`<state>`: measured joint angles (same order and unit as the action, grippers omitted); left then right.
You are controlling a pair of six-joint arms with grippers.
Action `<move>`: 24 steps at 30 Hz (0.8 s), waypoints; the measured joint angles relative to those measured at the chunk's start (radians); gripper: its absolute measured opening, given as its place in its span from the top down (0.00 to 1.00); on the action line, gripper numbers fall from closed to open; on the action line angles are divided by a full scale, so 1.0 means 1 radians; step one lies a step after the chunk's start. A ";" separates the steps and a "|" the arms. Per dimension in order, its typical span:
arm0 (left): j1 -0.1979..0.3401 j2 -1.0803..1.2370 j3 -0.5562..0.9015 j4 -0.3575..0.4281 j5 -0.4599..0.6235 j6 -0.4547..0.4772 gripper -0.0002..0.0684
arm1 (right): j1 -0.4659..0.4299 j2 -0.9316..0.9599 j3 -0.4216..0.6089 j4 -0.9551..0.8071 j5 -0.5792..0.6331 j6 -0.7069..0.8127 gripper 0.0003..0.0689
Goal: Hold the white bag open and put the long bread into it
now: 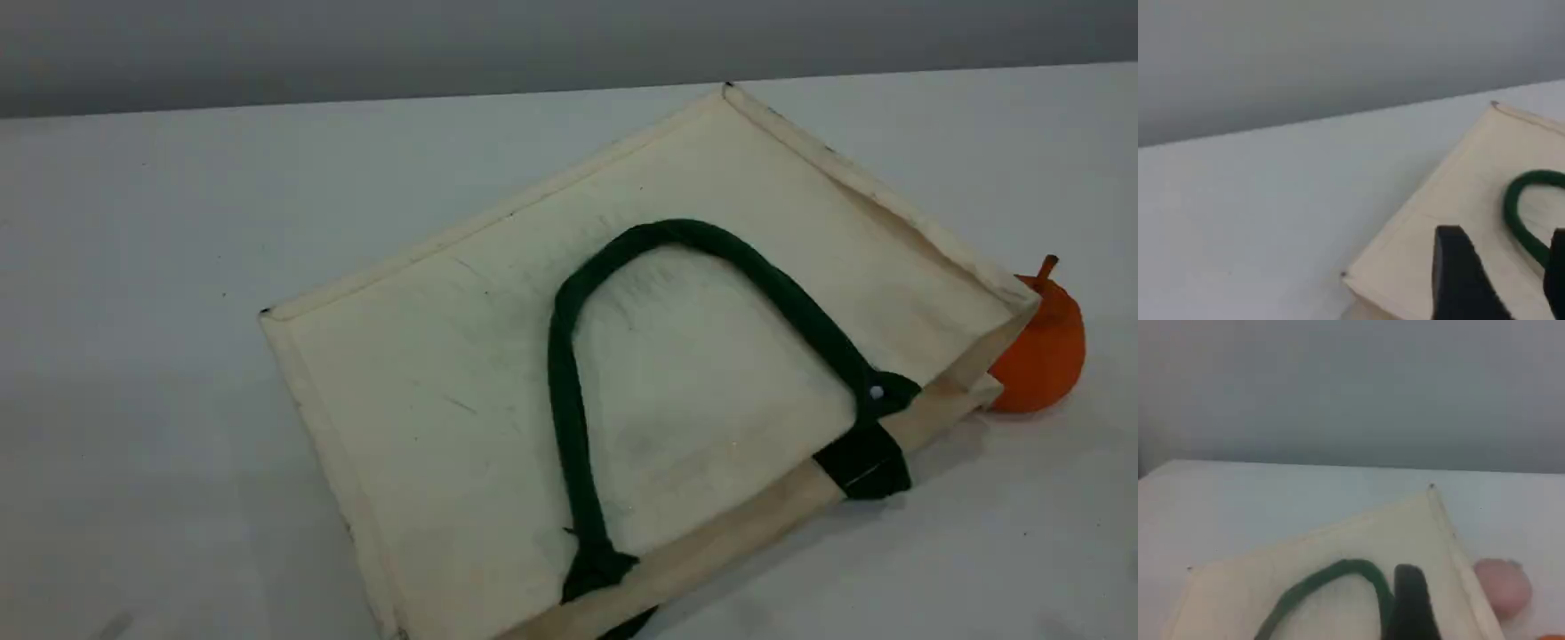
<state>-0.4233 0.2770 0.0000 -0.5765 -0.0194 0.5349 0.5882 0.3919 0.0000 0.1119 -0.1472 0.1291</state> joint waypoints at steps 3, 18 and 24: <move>0.000 0.000 0.000 0.181 -0.020 -0.194 0.55 | 0.000 0.000 0.000 0.000 0.000 0.000 0.32; 0.000 0.000 0.000 0.418 -0.040 -0.471 0.42 | 0.000 0.000 0.000 0.000 0.000 0.000 0.32; 0.000 0.000 0.000 0.415 -0.040 -0.471 0.42 | 0.000 0.000 0.000 0.000 0.000 0.000 0.32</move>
<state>-0.4233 0.2770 0.0000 -0.1618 -0.0599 0.0638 0.5882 0.3919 0.0000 0.1119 -0.1472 0.1291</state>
